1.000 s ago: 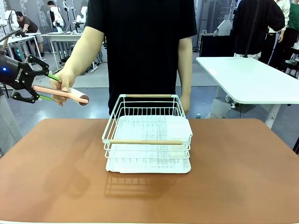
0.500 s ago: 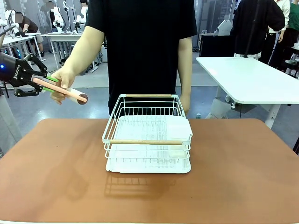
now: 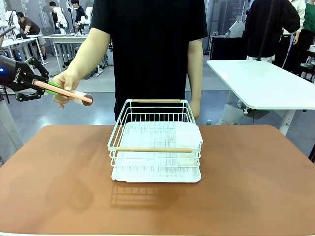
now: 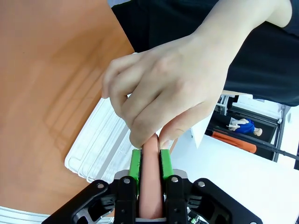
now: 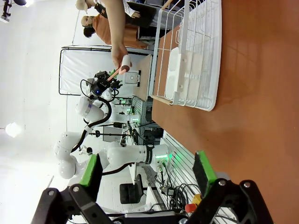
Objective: Clean the table.
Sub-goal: Pick up the Lint Roller when the human hands it over, then clean the table with the Lint Roller when the human lifts the Dish drying rack.
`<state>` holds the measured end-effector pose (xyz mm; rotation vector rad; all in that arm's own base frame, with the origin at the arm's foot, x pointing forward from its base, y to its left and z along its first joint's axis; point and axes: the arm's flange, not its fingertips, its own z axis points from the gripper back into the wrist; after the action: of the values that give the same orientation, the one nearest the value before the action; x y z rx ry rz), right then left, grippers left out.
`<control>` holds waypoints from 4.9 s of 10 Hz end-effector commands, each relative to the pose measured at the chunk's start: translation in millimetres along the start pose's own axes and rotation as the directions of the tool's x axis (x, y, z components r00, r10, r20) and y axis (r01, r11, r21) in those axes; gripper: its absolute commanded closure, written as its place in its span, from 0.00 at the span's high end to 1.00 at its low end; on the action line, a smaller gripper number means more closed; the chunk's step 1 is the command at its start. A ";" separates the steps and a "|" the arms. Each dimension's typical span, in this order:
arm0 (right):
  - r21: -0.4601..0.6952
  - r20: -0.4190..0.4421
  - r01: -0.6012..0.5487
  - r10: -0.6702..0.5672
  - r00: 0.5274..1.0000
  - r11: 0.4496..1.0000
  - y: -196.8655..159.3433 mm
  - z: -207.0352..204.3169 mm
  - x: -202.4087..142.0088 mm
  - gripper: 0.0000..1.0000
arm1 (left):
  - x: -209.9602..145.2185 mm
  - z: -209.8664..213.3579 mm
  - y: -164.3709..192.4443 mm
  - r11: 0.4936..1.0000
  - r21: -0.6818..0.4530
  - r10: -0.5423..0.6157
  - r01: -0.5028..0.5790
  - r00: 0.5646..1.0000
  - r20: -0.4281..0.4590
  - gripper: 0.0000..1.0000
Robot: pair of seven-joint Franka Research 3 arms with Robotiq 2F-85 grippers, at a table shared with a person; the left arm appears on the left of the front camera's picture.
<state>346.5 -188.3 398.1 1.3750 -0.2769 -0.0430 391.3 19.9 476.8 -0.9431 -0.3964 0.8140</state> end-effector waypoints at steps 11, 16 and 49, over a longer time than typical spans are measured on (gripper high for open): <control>0.014 0.005 -0.013 0.013 1.000 1.000 2.4 -0.6 -1.0 1.00 | 0.0 0.0 0.0 1.000 0.000 0.000 0.000 1.000 0.000 0.01; 0.014 0.005 -0.013 0.013 1.000 1.000 2.4 -0.6 -1.0 1.00 | 0.0 0.0 0.0 1.000 0.000 0.000 0.000 1.000 0.000 0.01; 0.014 0.005 -0.013 0.013 1.000 1.000 2.4 -0.6 -1.0 1.00 | -11.1 -118.5 -24.3 0.564 0.207 -0.566 0.799 0.557 -0.608 0.21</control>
<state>346.8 -187.9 398.1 1.3745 -0.2759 -0.0423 469.1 -62.6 432.2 -0.4239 -0.0929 -0.1116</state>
